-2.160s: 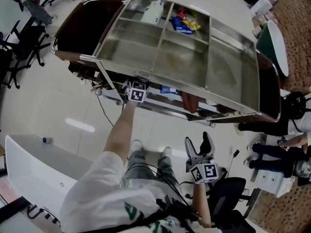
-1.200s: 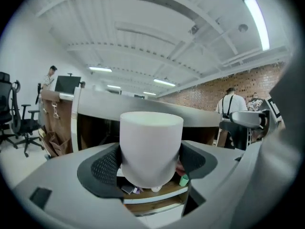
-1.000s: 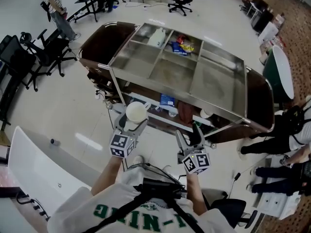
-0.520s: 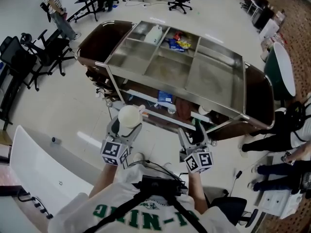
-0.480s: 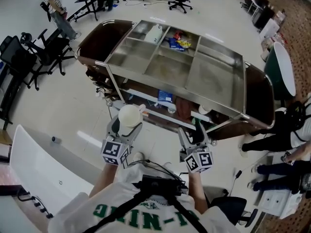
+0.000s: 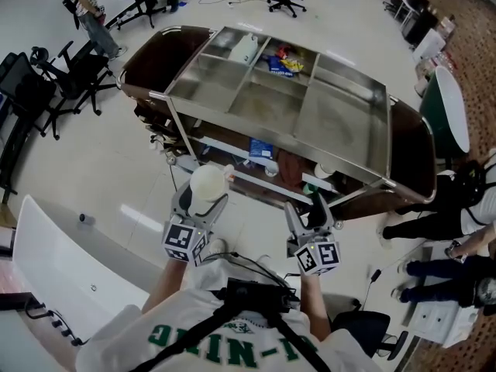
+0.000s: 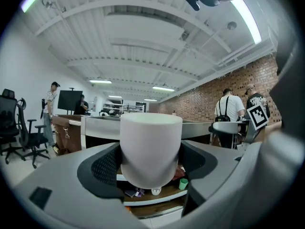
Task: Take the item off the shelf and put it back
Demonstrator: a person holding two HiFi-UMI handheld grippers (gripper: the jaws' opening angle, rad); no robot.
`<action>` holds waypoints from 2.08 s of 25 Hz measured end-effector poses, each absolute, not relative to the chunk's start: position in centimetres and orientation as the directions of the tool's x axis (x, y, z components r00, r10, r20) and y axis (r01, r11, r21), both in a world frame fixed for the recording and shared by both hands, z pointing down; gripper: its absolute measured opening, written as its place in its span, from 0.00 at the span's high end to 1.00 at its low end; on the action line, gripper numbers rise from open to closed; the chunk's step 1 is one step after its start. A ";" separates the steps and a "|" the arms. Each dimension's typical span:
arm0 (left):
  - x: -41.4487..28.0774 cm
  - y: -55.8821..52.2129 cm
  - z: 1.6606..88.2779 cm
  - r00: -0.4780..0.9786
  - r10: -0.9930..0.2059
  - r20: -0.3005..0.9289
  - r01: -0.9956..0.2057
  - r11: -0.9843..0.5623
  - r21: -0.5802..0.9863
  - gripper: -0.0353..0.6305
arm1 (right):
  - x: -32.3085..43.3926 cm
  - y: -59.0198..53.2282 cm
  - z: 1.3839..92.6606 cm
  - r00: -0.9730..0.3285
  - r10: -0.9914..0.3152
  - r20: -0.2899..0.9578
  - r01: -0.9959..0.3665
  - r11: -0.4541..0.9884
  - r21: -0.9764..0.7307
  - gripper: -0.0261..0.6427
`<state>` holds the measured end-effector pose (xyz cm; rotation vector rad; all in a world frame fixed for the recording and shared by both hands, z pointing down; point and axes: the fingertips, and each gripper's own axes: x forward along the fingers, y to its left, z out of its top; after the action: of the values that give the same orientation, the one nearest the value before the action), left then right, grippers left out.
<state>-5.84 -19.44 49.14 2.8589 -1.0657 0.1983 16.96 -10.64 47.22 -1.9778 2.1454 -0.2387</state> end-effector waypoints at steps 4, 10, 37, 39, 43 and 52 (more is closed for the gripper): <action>-5.8 -18.6 50.4 0.750 -0.635 0.187 -0.650 -0.759 0.031 0.39 | 16.9 -10.2 47.7 -0.070 -0.997 -0.038 -0.961 0.077 -0.265 0.40; -5.5 -17.5 52.0 0.760 -0.613 0.216 -0.633 -0.773 0.036 0.39 | 16.5 -9.8 48.5 -0.072 -0.997 -0.018 -0.959 0.074 -0.273 0.40; -1.2 -14.9 57.2 0.809 -0.499 0.311 -0.542 -0.838 0.065 0.40 | 18.7 -5.1 50.8 0.013 -1.000 0.026 -0.953 -0.020 -0.304 0.40; -1.5 -15.0 58.0 0.801 -0.506 0.319 -0.552 -0.831 0.067 0.40 | 18.7 -5.1 51.0 0.011 -1.000 0.030 -0.952 -0.019 -0.304 0.40; -1.5 -14.6 59.0 0.800 -0.498 0.335 -0.548 -0.833 0.071 0.40 | 18.5 -5.3 51.4 -0.004 -0.999 0.039 -0.951 -0.008 -0.308 0.40; -1.5 -14.6 60.9 0.785 -0.507 0.356 -0.572 -0.814 0.102 0.40 | 17.0 -6.7 52.9 -0.077 -0.994 0.082 -0.948 0.047 -0.316 0.40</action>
<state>-1.53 -14.61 60.88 2.7721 -0.8472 0.4660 16.98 -6.67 52.90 -2.0189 2.1527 -0.4347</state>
